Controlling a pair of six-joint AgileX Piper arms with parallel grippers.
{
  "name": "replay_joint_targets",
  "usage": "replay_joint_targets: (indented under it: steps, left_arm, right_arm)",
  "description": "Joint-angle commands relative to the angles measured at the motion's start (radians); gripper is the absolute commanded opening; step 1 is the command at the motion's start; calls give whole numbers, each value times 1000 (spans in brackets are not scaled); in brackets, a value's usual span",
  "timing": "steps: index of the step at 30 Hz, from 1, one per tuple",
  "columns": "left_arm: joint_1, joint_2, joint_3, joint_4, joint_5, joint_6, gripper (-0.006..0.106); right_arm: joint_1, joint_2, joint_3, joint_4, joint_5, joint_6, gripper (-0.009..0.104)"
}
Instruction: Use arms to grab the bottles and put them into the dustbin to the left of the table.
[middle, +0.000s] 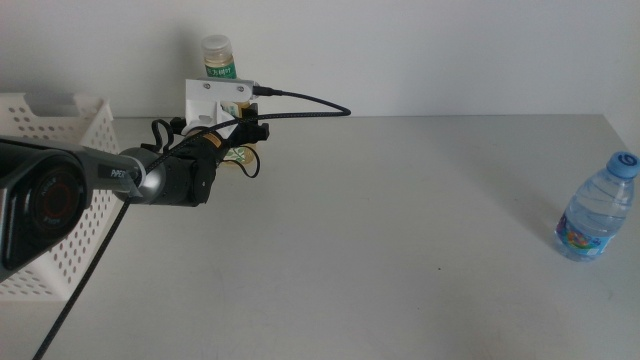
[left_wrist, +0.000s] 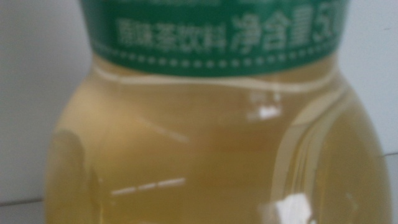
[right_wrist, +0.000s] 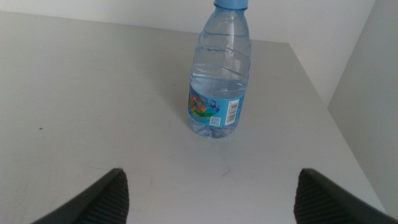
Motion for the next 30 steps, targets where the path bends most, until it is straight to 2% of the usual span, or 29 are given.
replay_joint_targets:
  steps: [1,2,3,4,6,23,30]
  left_arm:
    - [2,-66,-28,-15,-96,-13,48]
    - [2,-66,-28,-15,-96,-14,39]
    - [-3,-70,-22,-13,-79,-20,13]
    - [-10,-93,-17,-5,-46,-3,-2]
    - [-11,-133,-17,-3,51,40,-2]
    - [-7,-632,-17,19,932,41,-2]
    - [68,-743,-118,12,1327,4,-2]
  right_arm:
    - [-7,-22,-10,-2,-72,-10,68]
    - [-7,-22,-10,-2,-72,-10,68]
    - [-7,-22,-10,-2,-72,-10,68]
    - [-7,-22,-10,-2,-72,-10,68]
    - [-7,-22,-10,-2,-72,-10,68]
    - [-7,-22,-10,-2,-72,-10,68]
    - [-7,-22,-10,-2,-72,-10,68]
